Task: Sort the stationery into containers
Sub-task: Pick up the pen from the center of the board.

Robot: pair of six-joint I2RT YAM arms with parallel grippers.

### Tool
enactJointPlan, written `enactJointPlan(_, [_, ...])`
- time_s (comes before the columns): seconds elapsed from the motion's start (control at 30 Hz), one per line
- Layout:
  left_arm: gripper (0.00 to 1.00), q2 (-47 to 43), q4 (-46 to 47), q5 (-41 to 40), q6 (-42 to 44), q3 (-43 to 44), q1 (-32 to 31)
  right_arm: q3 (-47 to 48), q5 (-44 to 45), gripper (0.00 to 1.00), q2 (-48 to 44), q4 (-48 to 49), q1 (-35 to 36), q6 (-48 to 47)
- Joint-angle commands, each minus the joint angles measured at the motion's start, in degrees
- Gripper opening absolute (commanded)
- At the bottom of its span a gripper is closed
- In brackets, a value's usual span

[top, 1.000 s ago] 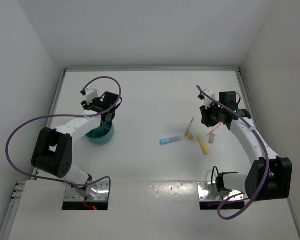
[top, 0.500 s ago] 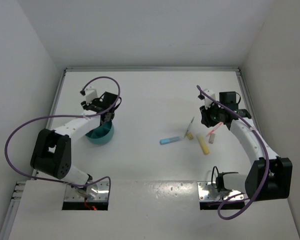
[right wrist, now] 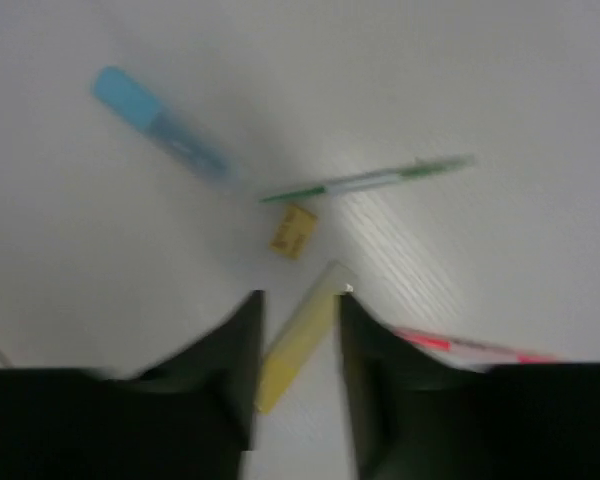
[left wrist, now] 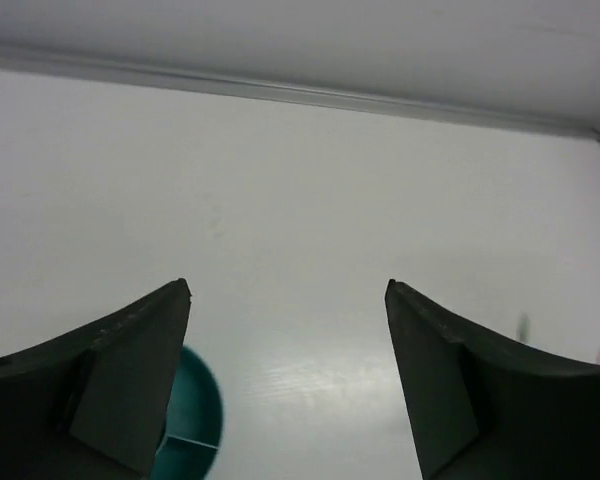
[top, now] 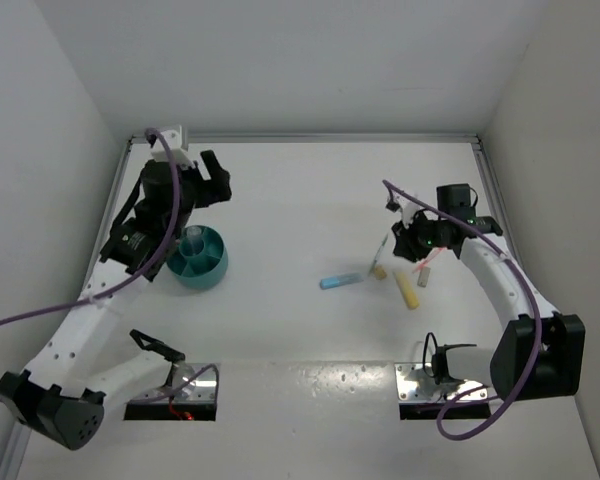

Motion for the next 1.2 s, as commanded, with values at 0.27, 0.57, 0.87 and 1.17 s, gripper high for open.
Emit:
enactJointPlan(0.27, [0.07,-16.1,6.0,12.4,6.0,-22.0,1.9,12.6,-15.2,0.81,20.2,-10.2,16.9,-31.8])
enactJointPlan(0.57, [0.16,-22.1,4.3,11.6,6.0,-21.5,3.5,11.4,-0.3,0.73,28.5,7.5,26.3,-24.5])
enactJointPlan(0.87, [0.37,-24.6,4.3,10.4,6.0,-21.5,3.5,14.4,4.3,0.68,35.9,4.6,31.5,-25.1])
enactJointPlan(1.17, [0.37,-25.7,4.3,9.7,6.0,-21.5,3.5,15.0,5.4,0.19,37.6,-0.7,33.8,-28.6])
